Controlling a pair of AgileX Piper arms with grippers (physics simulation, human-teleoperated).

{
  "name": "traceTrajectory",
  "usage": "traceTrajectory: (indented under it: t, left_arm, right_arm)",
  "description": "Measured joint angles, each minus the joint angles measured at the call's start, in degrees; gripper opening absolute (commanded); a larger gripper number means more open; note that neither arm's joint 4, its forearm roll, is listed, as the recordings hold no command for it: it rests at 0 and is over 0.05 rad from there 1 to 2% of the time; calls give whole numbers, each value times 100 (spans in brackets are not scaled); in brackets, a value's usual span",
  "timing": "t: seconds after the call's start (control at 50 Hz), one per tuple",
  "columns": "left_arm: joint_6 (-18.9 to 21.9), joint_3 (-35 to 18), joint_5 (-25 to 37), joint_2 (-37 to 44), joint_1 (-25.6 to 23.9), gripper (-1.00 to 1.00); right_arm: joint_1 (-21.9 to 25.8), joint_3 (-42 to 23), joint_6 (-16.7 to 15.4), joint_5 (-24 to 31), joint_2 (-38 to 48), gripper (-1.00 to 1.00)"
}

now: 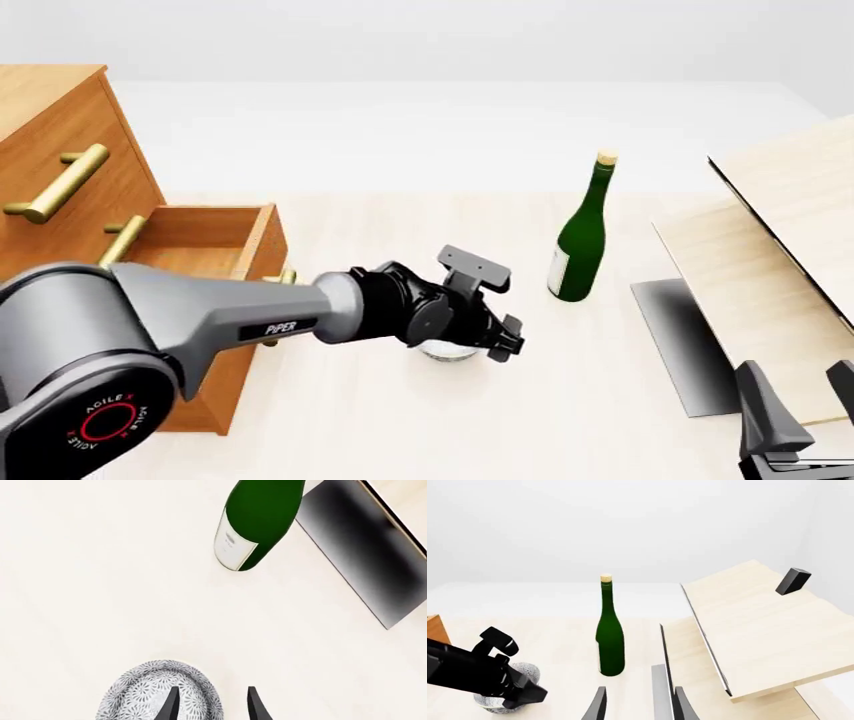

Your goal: Put the bowl in the bottom drawer of the cabinet.

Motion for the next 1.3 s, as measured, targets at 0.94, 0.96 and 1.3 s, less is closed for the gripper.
traceTrajectory:
  t: [0.94, 0.96, 1.3]
  left_arm:
    - [-605, 324, -456, 173, -110, 100]
    - [-619, 326, -469, 175, -112, 100]
    - [-763, 396, -639, 176, -143, -100]
  right_arm:
    - [0, 0, -1, 0, 0, 100]
    - [0, 0, 0, 0, 0, 100]
    - [0, 0, 0, 0, 0, 100]
